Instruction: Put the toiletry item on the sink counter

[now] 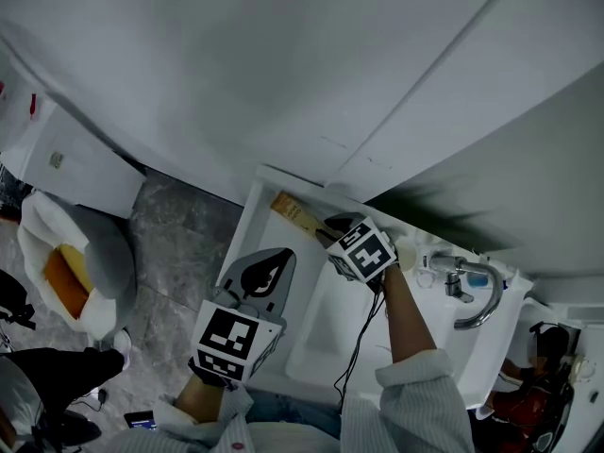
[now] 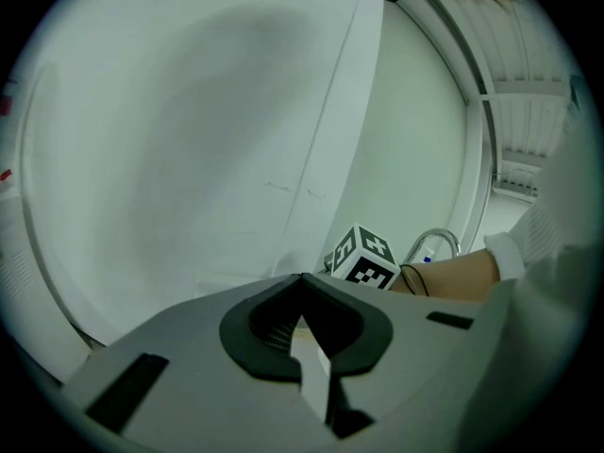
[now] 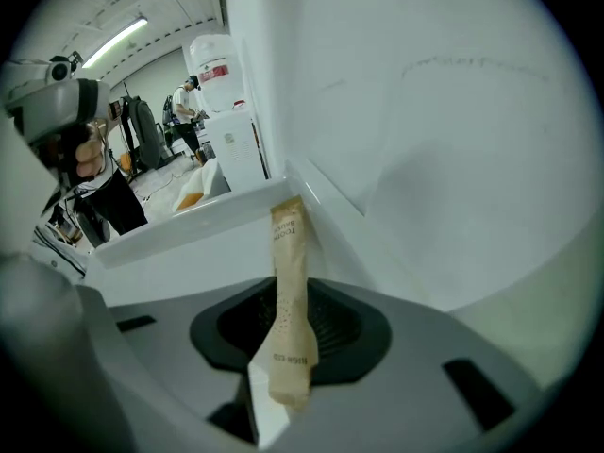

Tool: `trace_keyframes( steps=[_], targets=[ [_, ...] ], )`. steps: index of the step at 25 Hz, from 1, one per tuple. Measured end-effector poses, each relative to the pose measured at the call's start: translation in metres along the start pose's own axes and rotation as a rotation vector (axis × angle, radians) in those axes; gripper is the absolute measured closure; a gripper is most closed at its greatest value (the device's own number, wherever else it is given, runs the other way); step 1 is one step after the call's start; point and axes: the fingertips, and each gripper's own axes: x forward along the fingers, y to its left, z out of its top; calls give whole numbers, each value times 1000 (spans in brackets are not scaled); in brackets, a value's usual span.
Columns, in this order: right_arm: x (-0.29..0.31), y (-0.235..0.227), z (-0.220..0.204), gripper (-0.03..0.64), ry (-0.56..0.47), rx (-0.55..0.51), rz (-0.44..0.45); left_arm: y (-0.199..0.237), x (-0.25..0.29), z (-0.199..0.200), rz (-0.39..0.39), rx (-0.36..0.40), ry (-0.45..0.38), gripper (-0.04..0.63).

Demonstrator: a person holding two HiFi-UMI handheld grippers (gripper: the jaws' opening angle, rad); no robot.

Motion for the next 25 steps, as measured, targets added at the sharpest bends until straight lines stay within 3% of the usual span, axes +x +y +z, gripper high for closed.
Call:
trace_keyframes(
  steps=[12,25],
  targets=[
    [-39,29,10,506,-107,85,-3,-16,-25,20,-10,44,-60,579],
    [-120,82,47,506,-375,181,10,-47,-63,43,-40,109,-138,579]
  ],
)
